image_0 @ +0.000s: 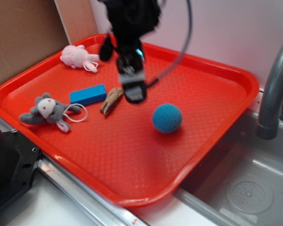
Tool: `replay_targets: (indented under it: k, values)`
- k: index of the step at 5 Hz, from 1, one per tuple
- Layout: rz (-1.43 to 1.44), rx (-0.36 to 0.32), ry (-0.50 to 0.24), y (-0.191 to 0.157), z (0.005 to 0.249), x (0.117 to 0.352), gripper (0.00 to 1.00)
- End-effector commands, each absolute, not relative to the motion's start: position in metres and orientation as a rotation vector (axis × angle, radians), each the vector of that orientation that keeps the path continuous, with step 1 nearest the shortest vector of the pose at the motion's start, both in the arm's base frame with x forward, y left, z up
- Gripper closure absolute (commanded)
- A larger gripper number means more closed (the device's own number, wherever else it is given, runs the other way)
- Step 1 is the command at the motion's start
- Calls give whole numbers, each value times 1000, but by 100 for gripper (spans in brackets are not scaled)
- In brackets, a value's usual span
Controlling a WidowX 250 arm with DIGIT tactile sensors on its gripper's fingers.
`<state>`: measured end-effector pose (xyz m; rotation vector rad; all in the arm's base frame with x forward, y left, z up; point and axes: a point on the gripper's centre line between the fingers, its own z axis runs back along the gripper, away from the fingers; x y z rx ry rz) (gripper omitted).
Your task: Grab the blue ball.
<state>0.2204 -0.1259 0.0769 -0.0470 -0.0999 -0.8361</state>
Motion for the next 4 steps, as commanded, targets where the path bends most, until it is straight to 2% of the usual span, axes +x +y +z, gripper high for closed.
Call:
replay_targets:
  k: [1,2,3,4]
  values:
    - [-970,-168,-26,-164,37,218,0]
    - [-945,-157,-3,-164,33,211,45]
    - [-936,-130,-13,-160,35,210,100]
    - [-900,-102,-40,-153,45,210,100]
